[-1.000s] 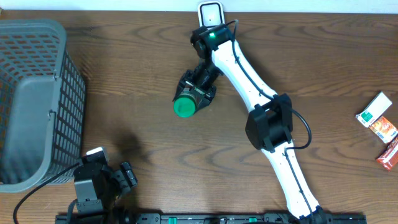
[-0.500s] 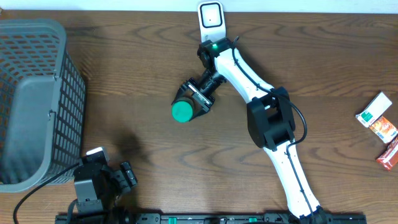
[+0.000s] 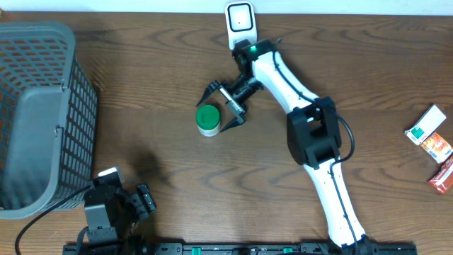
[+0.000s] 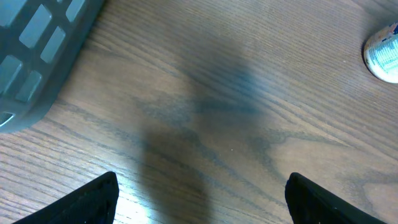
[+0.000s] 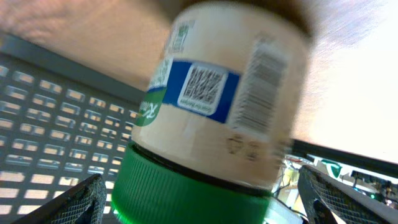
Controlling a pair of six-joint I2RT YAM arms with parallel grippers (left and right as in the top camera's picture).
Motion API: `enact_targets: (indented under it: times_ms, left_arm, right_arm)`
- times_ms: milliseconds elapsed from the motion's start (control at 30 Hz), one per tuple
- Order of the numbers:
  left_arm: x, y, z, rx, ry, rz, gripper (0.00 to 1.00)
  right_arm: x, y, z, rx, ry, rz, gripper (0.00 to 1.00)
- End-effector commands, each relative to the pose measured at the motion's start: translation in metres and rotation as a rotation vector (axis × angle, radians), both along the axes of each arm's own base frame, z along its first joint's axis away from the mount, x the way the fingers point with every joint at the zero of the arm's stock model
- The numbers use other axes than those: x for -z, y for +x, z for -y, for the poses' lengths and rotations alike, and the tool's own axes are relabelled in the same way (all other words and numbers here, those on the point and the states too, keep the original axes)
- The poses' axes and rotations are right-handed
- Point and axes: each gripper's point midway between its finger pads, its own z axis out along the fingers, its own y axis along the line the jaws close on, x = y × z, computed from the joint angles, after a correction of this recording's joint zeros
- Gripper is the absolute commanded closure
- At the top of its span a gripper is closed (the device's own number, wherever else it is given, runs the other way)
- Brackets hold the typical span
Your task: Scan the item barcode
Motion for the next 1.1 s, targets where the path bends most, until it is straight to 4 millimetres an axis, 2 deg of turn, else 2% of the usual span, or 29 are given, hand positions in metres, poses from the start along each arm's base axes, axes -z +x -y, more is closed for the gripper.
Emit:
enact_targets:
  times_ms: [0,167,267,300,333,400,433,500,533,567,600,667,700,800,933,1000,1067]
  left_arm:
    - [-0.002,0.0,0.001,0.009,-0.002,0.006,0.14]
    - [-0.002,0.0,0.001,0.009,-0.002,0.006,0.14]
    - [-0.002,0.0,0.001,0.009,-0.002,0.006,0.14]
    - [-0.002,0.0,0.001,0.009,-0.002,0.006,0.14]
    - [-0.002,0.0,0.001,0.009,-0.002,0.006,0.14]
    - [-0.002,0.0,0.001,0.009,-0.002,0.006,0.14]
    - [-0.002,0.0,0.001,0.009,-0.002,0.006,0.14]
    - [-0.002,0.0,0.001,0.009,-0.002,0.006,0.14]
    - [-0.002,0.0,0.001,0.009,-0.002,0.006,0.14]
    - [-0.002,0.0,0.001,0.009,-0.002,0.006,0.14]
    - [-0.002,0.0,0.001,0.009,-0.002,0.006,0.14]
    - [-0.002,0.0,0.001,0.009,-0.002,0.006,0.14]
    - [-0.002,0.0,0.001,0.009,-0.002,0.006,0.14]
    - [-0.002,0.0,0.001,0.009,-0.002,0.006,0.14]
    - [-0.002,0.0,0.001,0.009,-0.002,0.006,0.14]
    - [-0.002,0.0,0.001,0.009,-0.002,0.006,0.14]
    - [-0.002,0.0,0.001,0.009,-0.002,0.006,0.14]
  right_arm:
    - [-0.027,0.008,0.006,-0.019,0.03,0.108,0.05]
    - [-0.045,0.016,0.015,-0.073,-0.007,0.271,0.05]
    - [-0.062,0.018,0.021,-0.095,-0.048,0.36,0.15]
    - [-0.067,0.019,0.024,-0.101,-0.067,0.393,0.23]
    - [-0.072,0.021,0.028,-0.106,-0.1,0.43,0.39]
    - [-0.078,0.028,0.041,-0.113,-0.19,0.518,0.59]
    - [-0.08,0.034,0.048,-0.114,-0.24,0.565,0.66]
    - [-0.081,0.045,0.06,-0.114,-0.329,0.64,0.68]
    - [-0.082,0.046,0.061,-0.129,-0.326,0.665,0.67]
    - [-0.083,0.047,0.058,-0.158,-0.303,0.693,0.62]
    - [-0.083,0.046,0.057,-0.194,-0.29,0.717,0.49]
    - [-0.08,0.045,0.058,-0.31,-0.297,0.804,0.11]
    - [-0.076,0.045,0.061,-0.387,-0.324,0.854,0.01]
    - [-0.07,0.041,0.063,-0.637,-0.359,0.989,0.01]
    - [-0.069,0.024,0.046,-0.942,-0.248,1.11,0.01]
    - [-0.068,0.018,0.038,-0.966,-0.232,1.12,0.01]
    - [-0.067,0.012,0.029,-0.915,-0.25,1.089,0.01]
